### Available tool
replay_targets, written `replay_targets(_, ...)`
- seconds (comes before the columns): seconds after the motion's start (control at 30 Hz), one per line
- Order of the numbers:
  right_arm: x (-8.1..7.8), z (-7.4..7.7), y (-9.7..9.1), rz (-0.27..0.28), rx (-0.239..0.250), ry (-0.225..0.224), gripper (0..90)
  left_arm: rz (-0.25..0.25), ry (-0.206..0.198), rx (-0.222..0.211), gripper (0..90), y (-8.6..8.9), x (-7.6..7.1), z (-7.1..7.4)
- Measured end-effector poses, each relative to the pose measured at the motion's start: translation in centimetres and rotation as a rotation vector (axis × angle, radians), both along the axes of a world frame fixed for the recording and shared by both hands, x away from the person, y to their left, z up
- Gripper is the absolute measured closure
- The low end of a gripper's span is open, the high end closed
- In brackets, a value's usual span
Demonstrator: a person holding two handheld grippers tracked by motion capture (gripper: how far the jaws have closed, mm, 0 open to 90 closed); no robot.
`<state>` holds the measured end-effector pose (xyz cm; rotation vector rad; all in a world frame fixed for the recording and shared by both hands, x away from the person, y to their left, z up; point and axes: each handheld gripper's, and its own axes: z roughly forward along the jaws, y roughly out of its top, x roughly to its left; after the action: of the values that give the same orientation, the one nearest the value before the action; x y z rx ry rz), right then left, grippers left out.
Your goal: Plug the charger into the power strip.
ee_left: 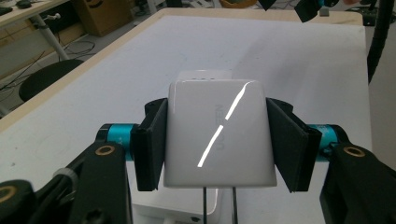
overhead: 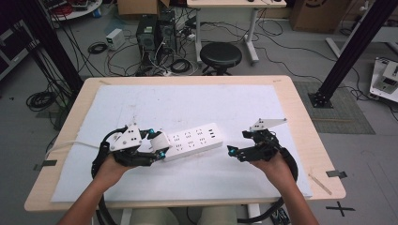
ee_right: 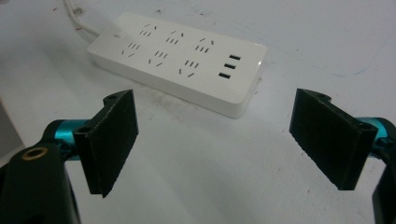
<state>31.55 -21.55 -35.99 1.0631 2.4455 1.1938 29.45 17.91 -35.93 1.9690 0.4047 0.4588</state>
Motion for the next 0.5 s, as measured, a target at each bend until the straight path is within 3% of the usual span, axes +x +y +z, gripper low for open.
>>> replay_targets(0.4,0.2,0.6,1.1,0.034,0.024,0.042,15.8,-0.027,-0.013,0.019,42.6,-0.6,0.1,0.1)
replay_targets(0.5,0.3,0.9,1.6,0.055,0.046,0.075,15.7,-0.047,-0.022,0.041,42.5,-0.8,0.2,0.1)
